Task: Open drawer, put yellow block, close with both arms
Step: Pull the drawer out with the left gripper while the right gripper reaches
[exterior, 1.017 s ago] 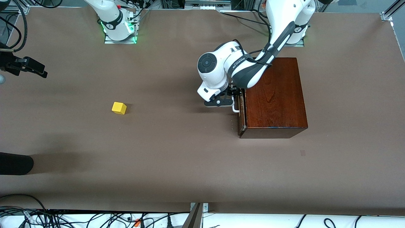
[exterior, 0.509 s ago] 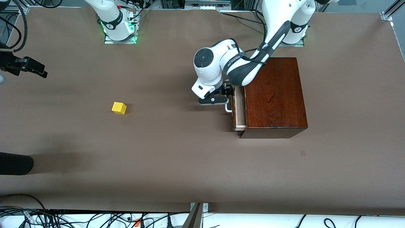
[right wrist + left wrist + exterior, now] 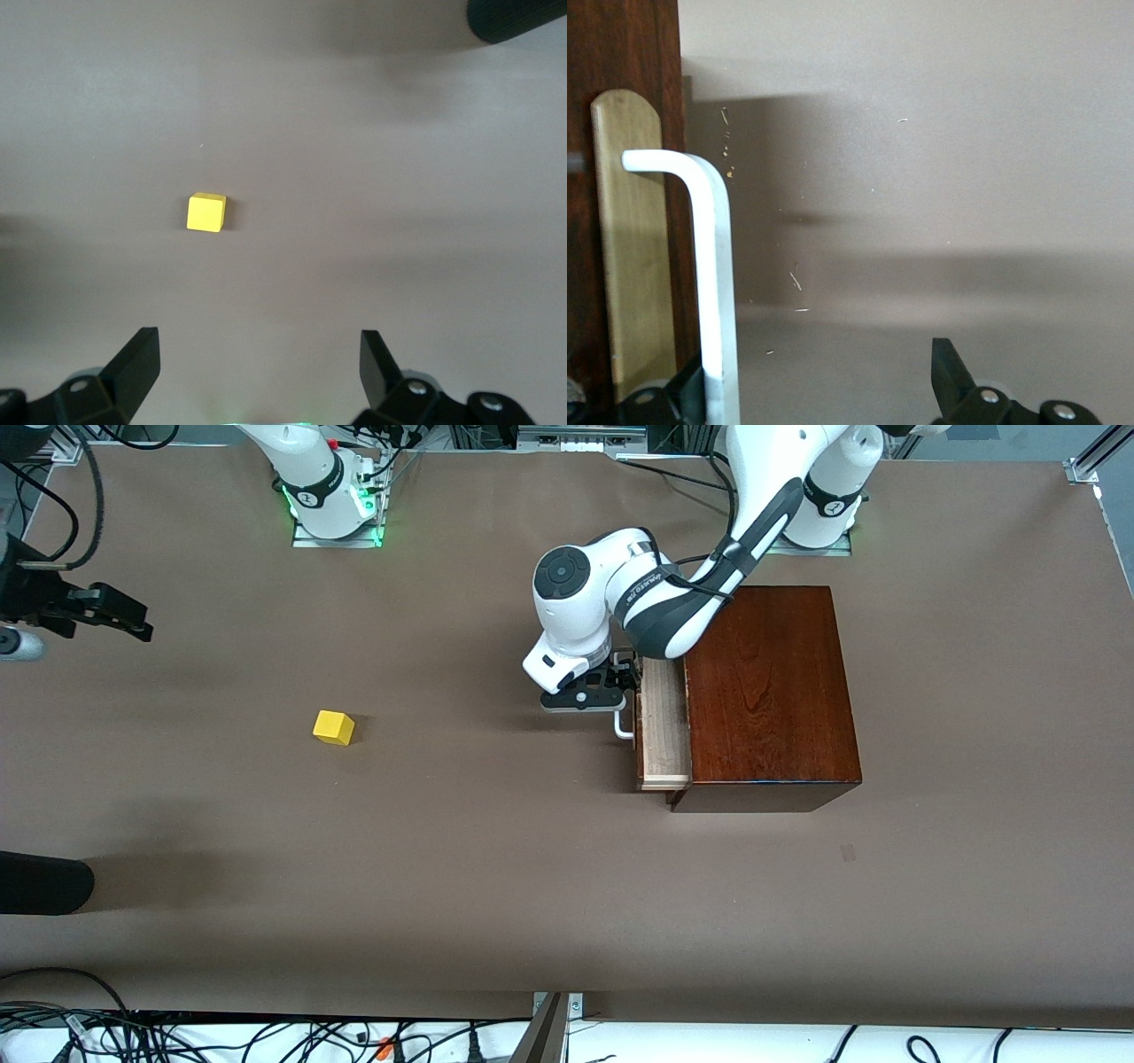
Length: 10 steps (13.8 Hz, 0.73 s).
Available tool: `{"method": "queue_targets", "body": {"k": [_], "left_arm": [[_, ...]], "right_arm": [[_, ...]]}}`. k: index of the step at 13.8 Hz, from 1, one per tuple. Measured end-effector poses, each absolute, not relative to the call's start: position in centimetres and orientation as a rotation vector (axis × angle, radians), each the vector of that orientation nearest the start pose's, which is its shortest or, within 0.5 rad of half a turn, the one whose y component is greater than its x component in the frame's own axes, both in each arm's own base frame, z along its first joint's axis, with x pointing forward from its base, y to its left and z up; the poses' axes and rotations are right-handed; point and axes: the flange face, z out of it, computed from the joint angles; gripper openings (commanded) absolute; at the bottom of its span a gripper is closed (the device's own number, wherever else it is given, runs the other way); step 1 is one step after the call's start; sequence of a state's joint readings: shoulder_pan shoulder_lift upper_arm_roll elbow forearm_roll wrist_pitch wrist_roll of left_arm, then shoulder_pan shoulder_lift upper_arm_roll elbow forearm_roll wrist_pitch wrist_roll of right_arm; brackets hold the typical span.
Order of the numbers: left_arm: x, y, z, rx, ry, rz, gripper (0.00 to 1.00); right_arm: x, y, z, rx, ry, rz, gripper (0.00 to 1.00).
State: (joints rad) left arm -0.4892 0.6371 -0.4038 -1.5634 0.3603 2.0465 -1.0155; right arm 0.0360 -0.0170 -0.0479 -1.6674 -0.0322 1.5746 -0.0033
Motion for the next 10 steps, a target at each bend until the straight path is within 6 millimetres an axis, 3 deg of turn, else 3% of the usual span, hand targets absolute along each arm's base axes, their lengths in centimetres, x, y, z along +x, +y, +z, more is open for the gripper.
{"method": "queue_targets", "body": {"k": [5, 10], "left_arm": [[47.7, -50.8, 29.8, -3.075, -0.035, -0.004, 1.0], [47.4, -51.0, 29.7, -3.075, -0.029, -0.002, 1.0]], "right_arm": [[54.6, 5.1, 57.8, -3.174, 0.019, 0.144, 1.0], [54.4, 8.0, 57.4, -3.146, 0.053, 0.139, 1.0]]}}
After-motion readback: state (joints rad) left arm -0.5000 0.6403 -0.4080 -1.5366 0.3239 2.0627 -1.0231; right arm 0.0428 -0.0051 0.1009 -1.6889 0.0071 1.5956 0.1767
